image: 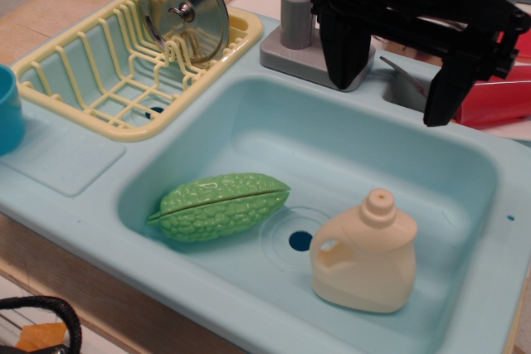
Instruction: Put detergent from sink into drying rack
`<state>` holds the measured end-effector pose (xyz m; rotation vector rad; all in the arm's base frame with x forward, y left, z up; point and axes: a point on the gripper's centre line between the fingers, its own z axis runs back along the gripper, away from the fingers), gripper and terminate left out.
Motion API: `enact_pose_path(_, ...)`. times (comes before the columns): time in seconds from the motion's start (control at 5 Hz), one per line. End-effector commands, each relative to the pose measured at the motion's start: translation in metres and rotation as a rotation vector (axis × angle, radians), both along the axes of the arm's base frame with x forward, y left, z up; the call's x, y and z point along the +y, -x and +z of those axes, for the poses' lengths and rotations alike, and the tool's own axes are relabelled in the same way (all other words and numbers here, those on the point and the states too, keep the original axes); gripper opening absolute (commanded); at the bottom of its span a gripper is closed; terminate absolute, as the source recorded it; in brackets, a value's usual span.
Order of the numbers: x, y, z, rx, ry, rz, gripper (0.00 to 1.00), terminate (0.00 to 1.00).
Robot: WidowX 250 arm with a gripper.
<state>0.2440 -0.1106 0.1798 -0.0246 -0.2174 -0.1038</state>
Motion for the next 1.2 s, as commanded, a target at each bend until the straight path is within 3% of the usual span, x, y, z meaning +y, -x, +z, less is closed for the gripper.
enact_pose_path(0.0,0.000,0.000,0.000,0.000,0.000,0.000,1.00,0.00)
enact_pose_path(0.2,-0.010,0.015,0.012,-0.018,-0.012,-0.208,1.00,0.00)
enact_pose_path(0.4,-0.015,0.023,0.011,-0.050,0.044,-0.435,1.00,0.00)
enact_pose_path(0.6,-0.019,0.031,0.000,-0.097,0.062,-0.590,1.00,0.00)
enact_pose_path(1.0,-0.016,0.034,-0.034,-0.147,0.119,-0.614,1.00,0.00)
